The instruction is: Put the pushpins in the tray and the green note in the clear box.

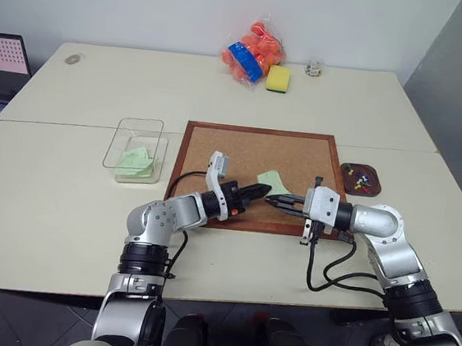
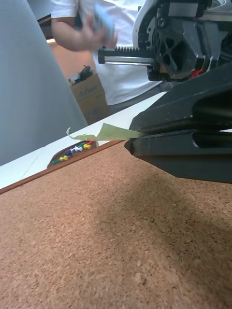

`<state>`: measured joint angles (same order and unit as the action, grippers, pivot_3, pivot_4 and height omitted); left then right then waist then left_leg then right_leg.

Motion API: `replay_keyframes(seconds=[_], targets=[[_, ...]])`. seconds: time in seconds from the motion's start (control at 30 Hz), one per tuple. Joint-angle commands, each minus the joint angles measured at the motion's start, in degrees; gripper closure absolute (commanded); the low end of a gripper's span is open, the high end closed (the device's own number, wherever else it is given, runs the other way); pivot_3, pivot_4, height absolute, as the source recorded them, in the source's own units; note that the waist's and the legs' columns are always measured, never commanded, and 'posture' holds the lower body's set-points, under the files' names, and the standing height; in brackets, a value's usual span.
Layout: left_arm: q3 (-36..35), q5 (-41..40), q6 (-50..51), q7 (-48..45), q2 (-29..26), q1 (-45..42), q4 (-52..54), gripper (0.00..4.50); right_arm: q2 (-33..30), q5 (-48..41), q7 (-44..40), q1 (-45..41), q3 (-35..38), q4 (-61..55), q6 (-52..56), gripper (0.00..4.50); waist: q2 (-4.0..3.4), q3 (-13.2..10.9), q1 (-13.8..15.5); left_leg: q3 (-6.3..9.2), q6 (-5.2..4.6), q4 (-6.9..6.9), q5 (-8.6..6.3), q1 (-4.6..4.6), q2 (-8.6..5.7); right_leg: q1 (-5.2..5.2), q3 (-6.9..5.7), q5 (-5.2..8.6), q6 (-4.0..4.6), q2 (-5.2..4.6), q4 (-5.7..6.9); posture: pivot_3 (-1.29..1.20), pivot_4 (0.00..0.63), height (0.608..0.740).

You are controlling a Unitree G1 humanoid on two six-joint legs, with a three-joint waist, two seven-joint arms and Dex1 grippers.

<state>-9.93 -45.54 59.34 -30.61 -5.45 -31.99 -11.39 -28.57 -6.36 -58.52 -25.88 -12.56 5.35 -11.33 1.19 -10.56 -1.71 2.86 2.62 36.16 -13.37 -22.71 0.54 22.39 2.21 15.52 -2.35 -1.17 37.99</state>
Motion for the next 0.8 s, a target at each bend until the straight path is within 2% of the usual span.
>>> replay_keyframes(seconds=[0.03,0.5,0.8], targets=[[-0.4,-0.7,-1.5,-0.5,0.3,-0.9,1.9,4.47,1.0,-3.2,1.3,-0.1,1.8,-2.2,4.7,4.5,0.0,0.0,0.0,0.0,0.0,0.0,0.0,0.0,0.0,0.0,0.0,0.0,0.0,0.0,0.0,0.0,0.15,0.74],[-0.9,-1.2,-1.9,-0.8,0.6,-1.4,1.7,4.47,4.4,-18.3,6.0,-1.9,7.2,-9.5,34.7,4.5,0.0,0.0,0.0,0.03,-0.02,0.04,0.0,-0.02,0.01,0.0,-0.02,-0.01,0.02,0.0,0.03,0.0,0.15,0.74],[-1.0,-1.1,-2.2,-0.7,0.7,-1.5,1.7,4.47,4.0,-23.5,7.3,-1.8,8.8,-12.5,45.0,4.5,0.0,0.0,0.0,0.03,-0.02,0.04,-0.01,-0.03,-0.03,0.0,-0.03,-0.01,0.02,0.03,0.03,0.0,0.15,0.74]])
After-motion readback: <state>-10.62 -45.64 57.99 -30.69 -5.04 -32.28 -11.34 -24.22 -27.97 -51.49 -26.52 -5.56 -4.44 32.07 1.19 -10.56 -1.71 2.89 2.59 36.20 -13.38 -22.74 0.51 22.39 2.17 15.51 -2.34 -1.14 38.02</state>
